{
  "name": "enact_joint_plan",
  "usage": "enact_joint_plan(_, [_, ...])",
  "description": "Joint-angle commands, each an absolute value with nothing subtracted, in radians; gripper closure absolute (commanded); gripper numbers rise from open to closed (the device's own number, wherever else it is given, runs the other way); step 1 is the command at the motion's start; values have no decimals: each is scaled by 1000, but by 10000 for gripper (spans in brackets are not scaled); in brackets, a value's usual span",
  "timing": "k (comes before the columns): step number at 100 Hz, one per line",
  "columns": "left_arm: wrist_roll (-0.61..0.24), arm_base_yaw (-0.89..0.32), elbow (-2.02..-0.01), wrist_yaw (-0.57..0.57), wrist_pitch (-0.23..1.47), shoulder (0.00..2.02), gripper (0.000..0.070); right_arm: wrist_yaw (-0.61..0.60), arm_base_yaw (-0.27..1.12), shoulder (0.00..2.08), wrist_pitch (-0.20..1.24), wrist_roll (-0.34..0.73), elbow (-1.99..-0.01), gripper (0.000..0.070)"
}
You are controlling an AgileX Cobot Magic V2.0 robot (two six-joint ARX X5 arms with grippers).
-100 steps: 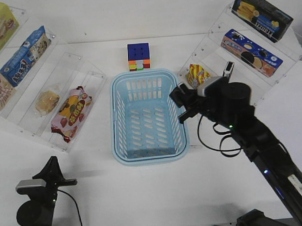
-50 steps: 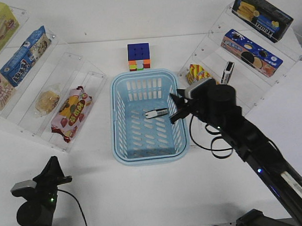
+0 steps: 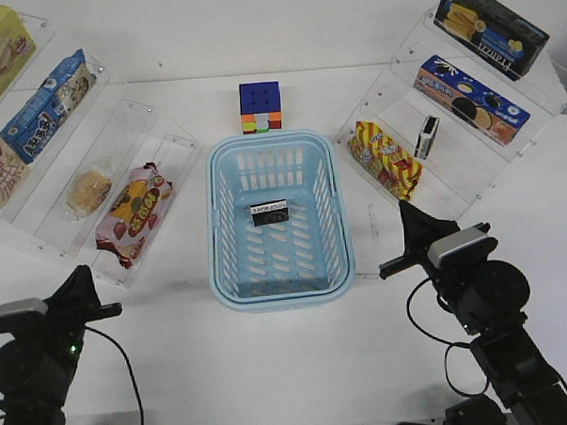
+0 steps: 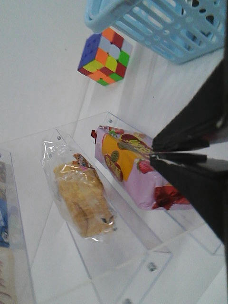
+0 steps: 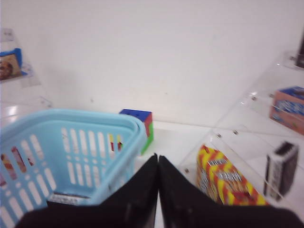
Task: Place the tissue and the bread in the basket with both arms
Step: 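Withdraw the right gripper from the basket, then reach the left gripper to the bagged bread roll on the shelf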
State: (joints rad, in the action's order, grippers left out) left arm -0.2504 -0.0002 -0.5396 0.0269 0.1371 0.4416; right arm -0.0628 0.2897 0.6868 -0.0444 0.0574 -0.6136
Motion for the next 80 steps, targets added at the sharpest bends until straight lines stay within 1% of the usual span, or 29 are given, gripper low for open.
enact_joint_plan(1, [2,1,-615,26,128,551,697,-49,294,687,-50,65,-608,700])
enact_joint_plan(4, [52,1,-646,26,129,599,684,-50,294,687,-38,64,-608,700])
enact_joint_plan(5, [76,1,-661,26,129,623,666,-51,294,687,-35,64,-608,700])
enact_joint_plan(7, [97,1,-676,26,130,646,636,-52,294,687,-31,64,-608,700])
enact_joint_plan(10, [132,1,-706,26,131,691,548,-52,294,687,-29,65,-608,700])
enact_joint_plan(18, [187,1,-780,26,131,797,262,-52,295,687,-30,80,-608,700])
enact_joint_plan(21, [204,1,-806,25,132,836,187,-52,295,687,-31,87,-608,700])
enact_joint_plan(24, [220,1,-833,22,134,872,149,-52,295,688,-31,92,-608,700])
enact_joint_plan(36, [296,1,-934,8,137,1009,141,-52,295,688,-30,95,-608,700])
enact_joint_plan(55, [410,-2,-1054,-103,133,1191,141,-52,295,688,-30,95,-608,700])
enact_joint_plan(63, [434,-2,-1083,-136,138,1253,141,-52,295,688,-29,95,-608,700])
enact_joint_plan(75, [437,-2,-1093,-161,134,1316,145,-52,295,688,-29,95,-608,700])
enact_joint_plan(77, [437,-2,-1093,-161,133,1323,154,-52,295,688,-29,96,-608,700])
enact_joint_plan(80, [437,-2,-1093,-161,132,1332,191,-52,295,688,-29,98,-608,700])
